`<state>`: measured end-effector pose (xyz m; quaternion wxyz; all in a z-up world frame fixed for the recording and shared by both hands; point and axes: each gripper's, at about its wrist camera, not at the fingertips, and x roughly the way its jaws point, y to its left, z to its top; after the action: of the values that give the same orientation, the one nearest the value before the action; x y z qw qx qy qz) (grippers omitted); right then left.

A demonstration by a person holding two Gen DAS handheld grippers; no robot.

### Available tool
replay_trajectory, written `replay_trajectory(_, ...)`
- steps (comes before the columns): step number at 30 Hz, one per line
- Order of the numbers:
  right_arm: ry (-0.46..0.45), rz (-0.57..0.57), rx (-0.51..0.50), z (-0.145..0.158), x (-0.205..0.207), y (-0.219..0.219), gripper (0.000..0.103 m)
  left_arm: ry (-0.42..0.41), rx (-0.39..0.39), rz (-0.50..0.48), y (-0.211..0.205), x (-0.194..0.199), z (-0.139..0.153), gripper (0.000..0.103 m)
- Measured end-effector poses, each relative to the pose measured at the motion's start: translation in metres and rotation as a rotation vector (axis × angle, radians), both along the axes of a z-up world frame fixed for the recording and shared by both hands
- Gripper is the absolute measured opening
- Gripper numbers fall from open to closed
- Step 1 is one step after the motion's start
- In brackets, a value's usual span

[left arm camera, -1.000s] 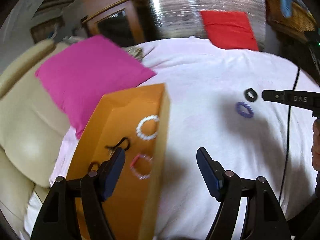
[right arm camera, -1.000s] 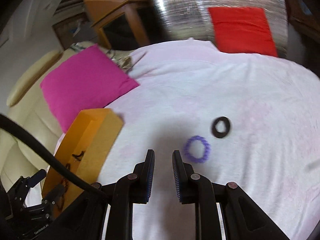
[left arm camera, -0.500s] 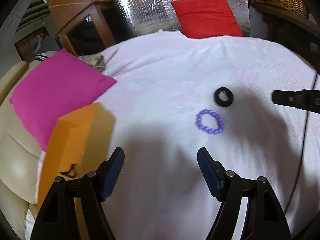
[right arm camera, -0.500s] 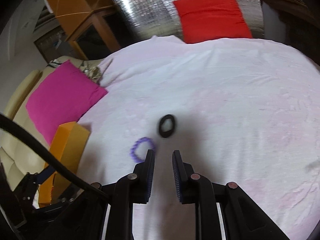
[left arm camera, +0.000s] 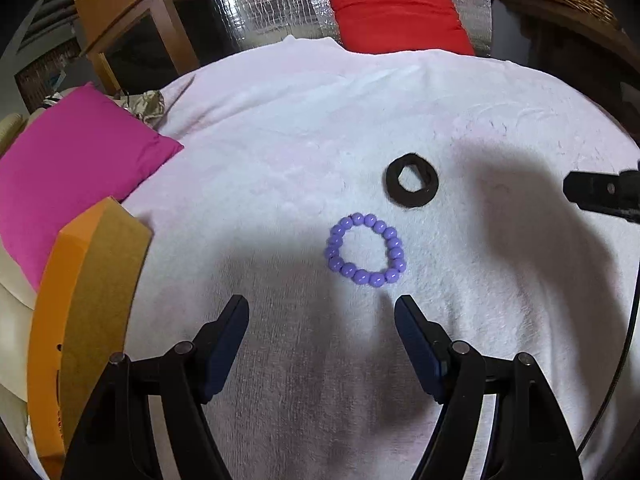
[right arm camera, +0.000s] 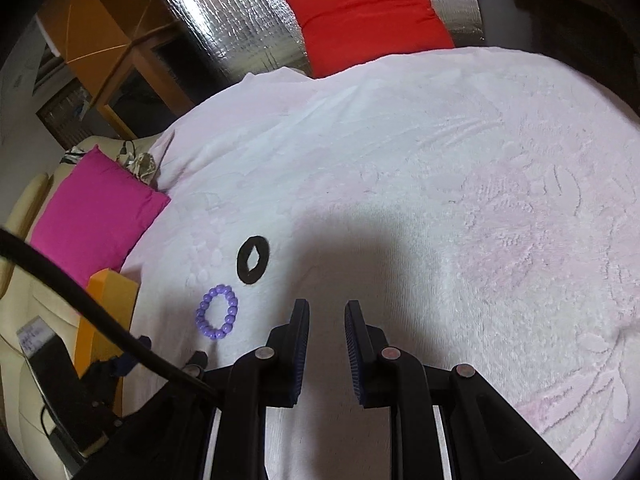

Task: Organize jewelry
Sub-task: 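Move both grippers back to the purple bead bracelet and black rubber ring, then grasp the black rubber ring with the right gripper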

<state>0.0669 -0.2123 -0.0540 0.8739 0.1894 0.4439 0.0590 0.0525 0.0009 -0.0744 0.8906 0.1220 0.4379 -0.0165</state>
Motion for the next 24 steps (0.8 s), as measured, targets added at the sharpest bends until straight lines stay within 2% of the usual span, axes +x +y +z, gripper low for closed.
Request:
replay_trajectory(10,-0.001,0.006,0.046,-0.010,0.025,0.013,0.021,0.025,-0.069,0.010,0.021,0.011,0.002,0.076)
replay_trajectory(16,0.008,0.040,0.109,-0.015,0.045,0.028,0.021,0.031,-0.084,0.030,0.034,0.019,0.004,0.076)
replay_trajectory(24,0.041,0.091,0.102,-0.025,0.074,0.059,0.021,0.057,-0.115,0.019,0.043,0.033,0.003,0.076)
